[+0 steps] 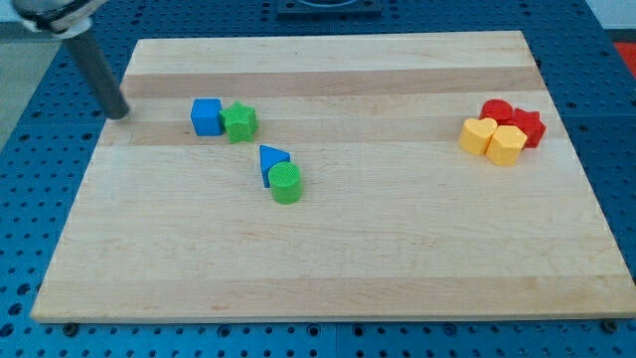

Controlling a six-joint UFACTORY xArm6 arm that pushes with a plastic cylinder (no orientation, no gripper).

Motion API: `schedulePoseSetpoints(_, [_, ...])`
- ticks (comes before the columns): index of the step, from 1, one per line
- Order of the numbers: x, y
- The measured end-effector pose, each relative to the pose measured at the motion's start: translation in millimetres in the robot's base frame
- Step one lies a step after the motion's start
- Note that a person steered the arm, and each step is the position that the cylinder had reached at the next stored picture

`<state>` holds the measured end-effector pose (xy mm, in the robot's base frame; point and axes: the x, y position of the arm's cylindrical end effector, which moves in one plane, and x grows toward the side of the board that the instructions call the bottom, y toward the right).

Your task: Nudge the blue cube down a bit

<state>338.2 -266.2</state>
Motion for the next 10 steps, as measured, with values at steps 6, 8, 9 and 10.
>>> schedulePoseSetpoints(6, [-12,89])
schedulePoseSetpoints(8, [-2,89])
schedulePoseSetpoints(9, [-2,90])
schedulePoseSetpoints(10, [-2,102])
